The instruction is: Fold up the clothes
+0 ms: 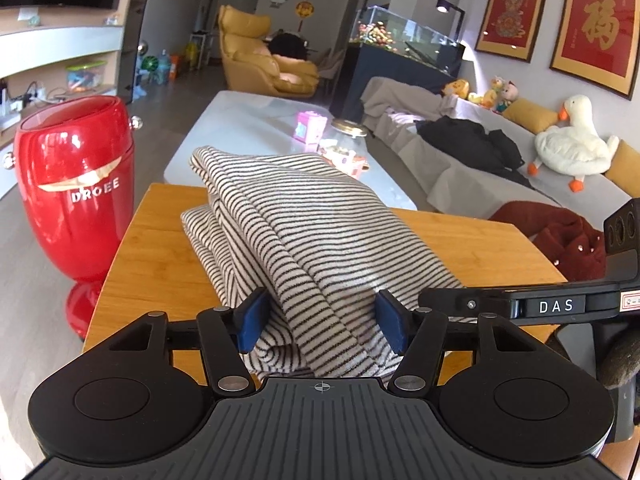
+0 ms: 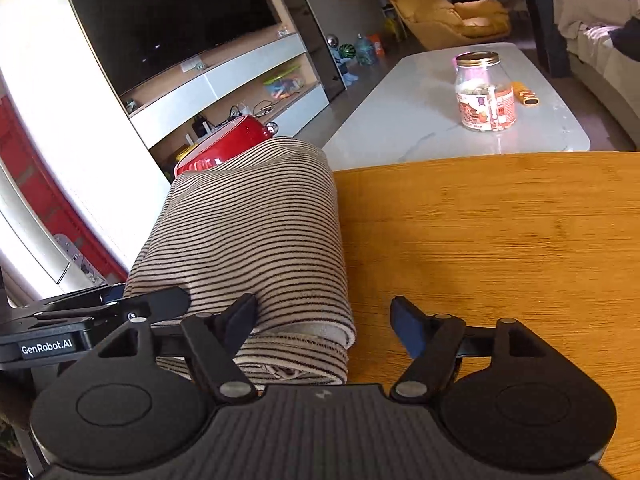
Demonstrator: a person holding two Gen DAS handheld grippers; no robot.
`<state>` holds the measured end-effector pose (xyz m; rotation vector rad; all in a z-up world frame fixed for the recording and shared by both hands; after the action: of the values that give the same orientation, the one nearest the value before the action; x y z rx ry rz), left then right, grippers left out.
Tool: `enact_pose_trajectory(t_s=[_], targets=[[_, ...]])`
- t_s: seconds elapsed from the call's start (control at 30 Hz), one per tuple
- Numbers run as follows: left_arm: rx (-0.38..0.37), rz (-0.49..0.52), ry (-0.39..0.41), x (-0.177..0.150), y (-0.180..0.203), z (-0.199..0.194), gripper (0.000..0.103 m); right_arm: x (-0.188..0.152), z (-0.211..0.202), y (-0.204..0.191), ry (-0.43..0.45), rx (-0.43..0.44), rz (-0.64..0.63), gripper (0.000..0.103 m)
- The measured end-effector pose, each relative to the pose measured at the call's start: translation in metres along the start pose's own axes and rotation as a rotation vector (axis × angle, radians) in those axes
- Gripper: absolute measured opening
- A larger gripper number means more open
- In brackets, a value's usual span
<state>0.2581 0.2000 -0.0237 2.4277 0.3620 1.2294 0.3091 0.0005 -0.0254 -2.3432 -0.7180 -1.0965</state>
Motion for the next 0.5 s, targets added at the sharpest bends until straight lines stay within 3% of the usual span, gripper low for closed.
enact_pose_trajectory(t_s=[0.03, 0.13, 0.2, 0.3, 0.4, 0.5], targets=[[0.003, 0.0, 0.001, 0.0, 0.0, 0.0, 0.064, -0.001, -0.001, -0.001, 0.002, -0.017, -0.013, 0.082], [0.022, -0.009, 0.012, -0.002, 0.002, -0.002, 0.064, -0.004, -0.004, 0.0, -0.007, -0.063, -0.025, 0.103], [0.046, -0.022, 0.029, -0.005, 0.004, -0.008, 0.068, -0.009, -0.009, 0.0, -0.009, -0.082, -0.047, 0.103], [0.104, -0.047, 0.062, -0.023, 0.012, -0.022, 0.096, -0.016, -0.019, -0.002, -0.018, -0.096, -0.098, 0.103], [0.171, -0.08, 0.063, -0.048, 0.017, -0.029, 0.1, -0.026, -0.028, -0.008, -0.057, -0.125, -0.18, 0.103], [0.284, -0.113, 0.077, -0.07, 0.022, -0.033, 0.103, -0.037, -0.035, -0.015, -0.111, -0.19, -0.294, 0.103]])
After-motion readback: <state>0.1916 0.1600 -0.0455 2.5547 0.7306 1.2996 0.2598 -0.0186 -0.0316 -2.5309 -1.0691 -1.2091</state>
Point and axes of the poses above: each gripper's, at about its wrist camera, not at the fingertips, and z roughly the way its jaws point, y to its right, x to its top, the point moved 5 cm from there along z, roughly the way its jaws point, and after that the axes turned 15 degrees about -z, right-handed, at the moved point
